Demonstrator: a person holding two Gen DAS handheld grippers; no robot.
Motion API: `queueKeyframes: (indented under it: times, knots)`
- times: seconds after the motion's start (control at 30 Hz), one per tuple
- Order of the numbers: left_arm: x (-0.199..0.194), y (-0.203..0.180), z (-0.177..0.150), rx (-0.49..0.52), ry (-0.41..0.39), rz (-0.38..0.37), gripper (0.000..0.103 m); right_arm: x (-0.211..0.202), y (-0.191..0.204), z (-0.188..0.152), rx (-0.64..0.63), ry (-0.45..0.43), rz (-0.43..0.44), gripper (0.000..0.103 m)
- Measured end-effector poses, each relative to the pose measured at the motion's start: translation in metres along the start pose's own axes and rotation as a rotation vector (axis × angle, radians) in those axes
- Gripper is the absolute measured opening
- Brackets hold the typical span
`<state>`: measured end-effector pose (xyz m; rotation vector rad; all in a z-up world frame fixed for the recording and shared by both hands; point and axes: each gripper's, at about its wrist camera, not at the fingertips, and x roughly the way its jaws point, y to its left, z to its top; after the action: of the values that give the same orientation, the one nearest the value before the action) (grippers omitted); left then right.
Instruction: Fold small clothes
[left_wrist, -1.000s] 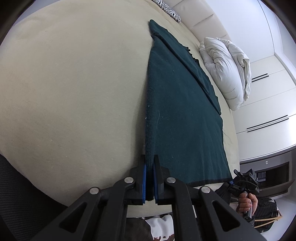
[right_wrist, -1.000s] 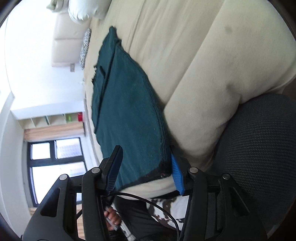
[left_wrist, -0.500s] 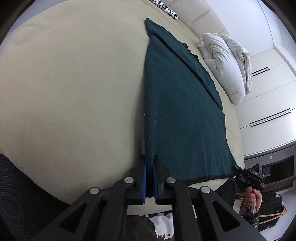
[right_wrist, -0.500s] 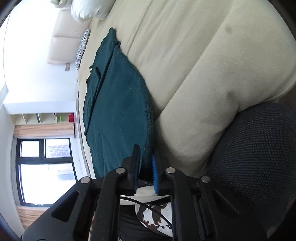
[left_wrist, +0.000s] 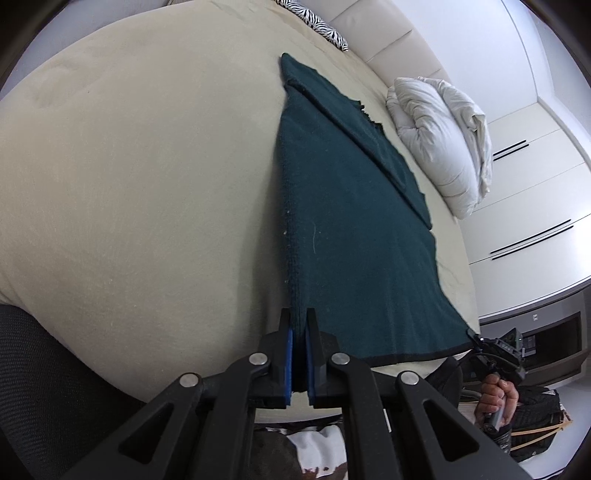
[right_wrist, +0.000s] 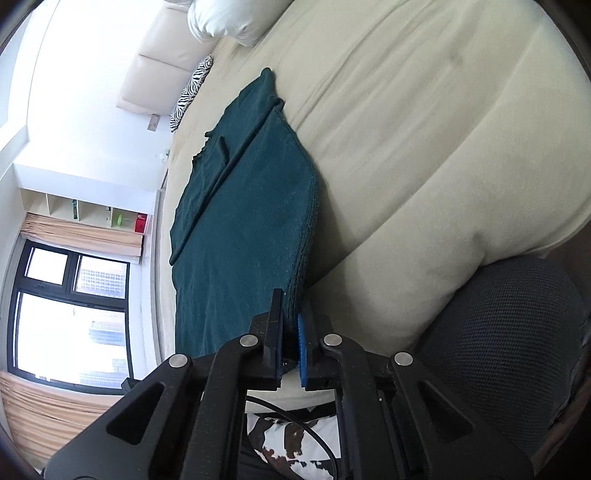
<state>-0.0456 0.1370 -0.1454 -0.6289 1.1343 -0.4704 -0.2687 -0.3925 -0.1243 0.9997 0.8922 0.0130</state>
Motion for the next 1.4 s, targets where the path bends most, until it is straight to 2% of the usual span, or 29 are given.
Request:
queueKeyframes:
  times: [0.23,0.43,0.67,0.77,0.93,1.23,1.4]
  knots:
    - [-0.016,-0.008,0.011,-0.048,-0.046,-0.141,0.007,-0.008,0.023,0.002,-0.037,-0.037,0.063,0.005]
    - [-0.025,-0.018,0.035,-0.108,-0.094,-0.268,0.007,-0.01,0.046,0.013,-0.065,-0.067,0.095,0.005]
    - [-0.028,-0.04,0.089,-0.112,-0.156,-0.335,0.007,-0.002,0.074,0.044,-0.08,-0.1,0.128,0.005]
    - [-0.02,-0.042,0.117,-0.144,-0.177,-0.355,0.007,0.004,0.091,0.066,-0.095,-0.125,0.134,0.005]
    - [0.0,-0.051,0.171,-0.152,-0.204,-0.348,0.007,0.024,0.118,0.115,-0.113,-0.178,0.124,0.005]
    - [0.062,-0.049,0.277,-0.225,-0.222,-0.324,0.007,0.089,0.151,0.21,-0.131,-0.231,0.051,0.005]
    - [0.101,-0.057,0.328,-0.2,-0.217,-0.252,0.007,0.143,0.145,0.259,-0.091,-0.244,-0.009,0.005]
